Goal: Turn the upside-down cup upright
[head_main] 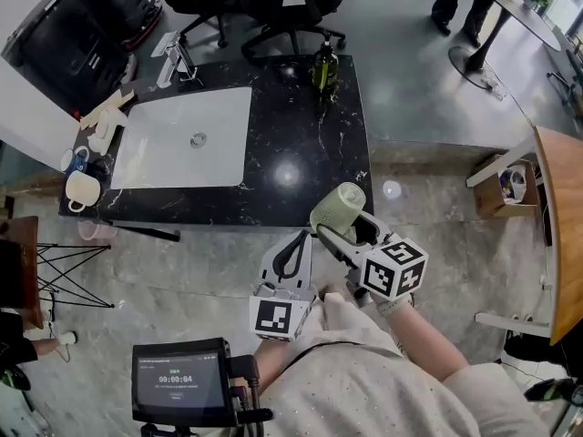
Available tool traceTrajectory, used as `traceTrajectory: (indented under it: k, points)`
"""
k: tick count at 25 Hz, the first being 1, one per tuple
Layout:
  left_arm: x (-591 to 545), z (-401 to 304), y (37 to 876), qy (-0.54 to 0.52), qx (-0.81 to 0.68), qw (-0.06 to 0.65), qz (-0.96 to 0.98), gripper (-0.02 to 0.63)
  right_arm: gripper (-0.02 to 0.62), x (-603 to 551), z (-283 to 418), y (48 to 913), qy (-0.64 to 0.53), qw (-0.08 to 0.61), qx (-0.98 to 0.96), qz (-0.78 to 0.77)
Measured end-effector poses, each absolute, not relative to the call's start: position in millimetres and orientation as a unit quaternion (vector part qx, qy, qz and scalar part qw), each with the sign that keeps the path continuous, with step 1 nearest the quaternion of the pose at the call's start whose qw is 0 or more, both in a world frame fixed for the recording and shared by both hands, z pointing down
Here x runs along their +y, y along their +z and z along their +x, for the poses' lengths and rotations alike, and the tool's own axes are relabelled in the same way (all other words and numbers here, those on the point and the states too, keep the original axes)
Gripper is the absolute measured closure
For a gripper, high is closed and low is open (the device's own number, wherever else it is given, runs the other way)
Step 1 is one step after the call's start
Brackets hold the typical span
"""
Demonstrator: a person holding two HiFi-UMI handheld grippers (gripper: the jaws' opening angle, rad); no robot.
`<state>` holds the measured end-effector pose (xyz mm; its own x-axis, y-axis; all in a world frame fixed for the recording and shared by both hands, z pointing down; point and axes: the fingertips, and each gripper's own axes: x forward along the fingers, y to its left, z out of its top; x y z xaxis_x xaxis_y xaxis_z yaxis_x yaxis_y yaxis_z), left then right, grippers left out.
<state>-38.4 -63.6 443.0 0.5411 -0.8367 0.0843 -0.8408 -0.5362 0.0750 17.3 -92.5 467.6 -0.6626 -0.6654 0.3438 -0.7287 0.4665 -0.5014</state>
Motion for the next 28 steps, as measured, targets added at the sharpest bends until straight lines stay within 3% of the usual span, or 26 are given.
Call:
traceTrajectory:
  k: [14, 28]
  points:
    - [-71.9, -55.0, 433.0, 0.004, -0.487, 0.049, 0.872, 0.600, 0.264, -95.3, 1.7, 457.8, 0.615, -0.239, -0.712, 0.239]
    - [-60.2, -62.5, 428.1, 0.025, -0.487, 0.040, 0.872, 0.600, 0.264, -100.1, 0.0, 449.6, 0.735, -0.508, -0.448, -0.025]
